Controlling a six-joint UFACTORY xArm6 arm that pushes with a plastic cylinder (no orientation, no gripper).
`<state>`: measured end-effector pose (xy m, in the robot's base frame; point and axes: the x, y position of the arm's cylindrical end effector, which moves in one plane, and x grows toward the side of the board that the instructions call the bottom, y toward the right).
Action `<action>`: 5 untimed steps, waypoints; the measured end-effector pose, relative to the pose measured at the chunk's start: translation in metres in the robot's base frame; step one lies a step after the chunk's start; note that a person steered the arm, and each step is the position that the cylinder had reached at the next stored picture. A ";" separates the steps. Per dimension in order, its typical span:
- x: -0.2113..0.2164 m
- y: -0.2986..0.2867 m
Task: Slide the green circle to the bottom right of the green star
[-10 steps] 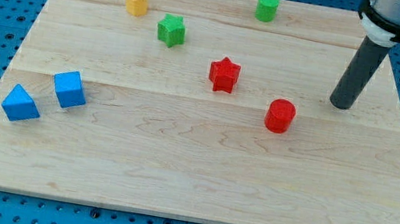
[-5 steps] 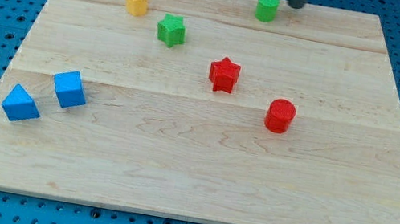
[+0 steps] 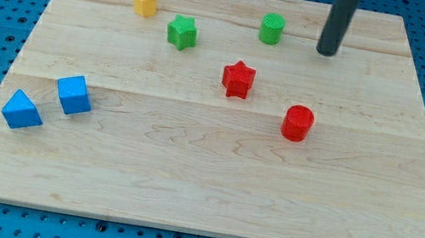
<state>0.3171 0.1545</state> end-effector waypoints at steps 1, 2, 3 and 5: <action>-0.049 -0.016; -0.055 -0.064; -0.051 -0.094; -0.065 -0.130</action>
<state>0.2525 0.0248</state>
